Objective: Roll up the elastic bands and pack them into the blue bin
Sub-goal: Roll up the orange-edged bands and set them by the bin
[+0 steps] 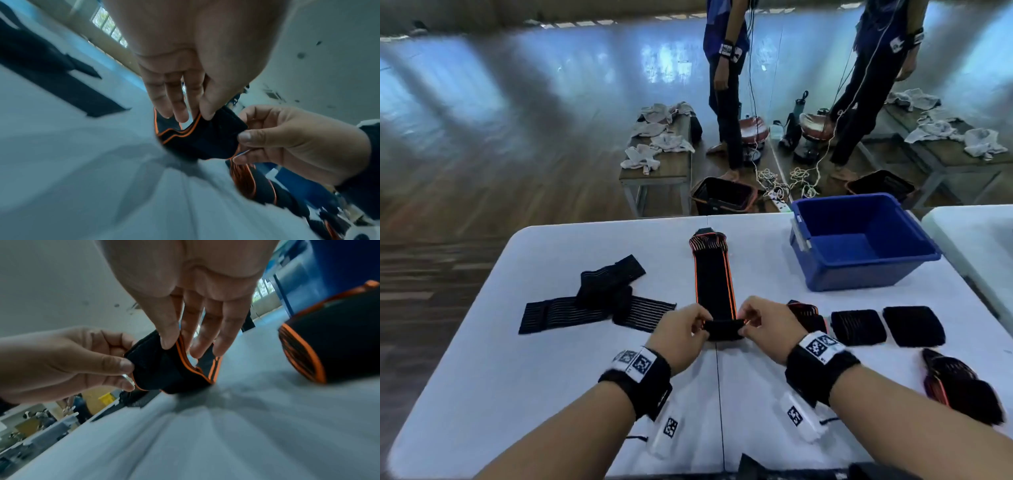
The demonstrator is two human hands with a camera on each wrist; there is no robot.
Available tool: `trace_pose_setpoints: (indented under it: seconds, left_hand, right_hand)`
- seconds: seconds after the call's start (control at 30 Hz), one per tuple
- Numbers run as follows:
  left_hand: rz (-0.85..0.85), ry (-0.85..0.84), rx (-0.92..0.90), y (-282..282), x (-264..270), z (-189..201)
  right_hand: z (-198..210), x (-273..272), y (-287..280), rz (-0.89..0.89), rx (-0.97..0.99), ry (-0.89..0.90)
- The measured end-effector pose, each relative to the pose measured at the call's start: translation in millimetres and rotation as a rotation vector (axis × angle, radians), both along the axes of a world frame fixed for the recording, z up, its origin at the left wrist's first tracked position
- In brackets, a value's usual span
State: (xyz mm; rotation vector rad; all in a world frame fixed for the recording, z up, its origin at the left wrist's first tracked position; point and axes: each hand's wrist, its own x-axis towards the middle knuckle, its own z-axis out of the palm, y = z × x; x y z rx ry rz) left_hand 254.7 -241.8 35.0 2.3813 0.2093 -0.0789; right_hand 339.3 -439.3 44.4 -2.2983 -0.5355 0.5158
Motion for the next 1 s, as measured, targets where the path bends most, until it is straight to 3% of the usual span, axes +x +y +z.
trace_pose_setpoints:
  seconds: [0.23,0.47,0.6,0.77,0.87,1.0]
  left_hand:
    - [-0.082,0.127,-0.054,-19.0,-50.7,-44.1]
    - [-0.128,0.216,-0.142,0.8,-59.6,-38.0]
    - [0.075,0.186,-0.23,31.1,-14.4,-30.5]
    - [0.338,0.159,-0.403,59.6,67.1,-39.4]
    - [0.409,0.207,-0.475,66.8,100.5,-47.2]
    - [0.41,0.225,-0.559,59.9,117.3,-43.0]
  right_hand:
    - [-42.5,-51.0,-27.4,0.099,-0.093,0.113]
    - [-34.9,-68.6,-43.9,0.093,-0.137,0.209]
    - [-24.8,-25.8,-21.9,-0.031,-0.033,0.174]
    - [-25.5,50.1,35.9,-0.282,0.187,0.319]
    - [-39.3,84.1,56.3,-0.34,0.168,0.409]
    - [-54.8,108.1,67.5,-0.387,0.049,0.39]
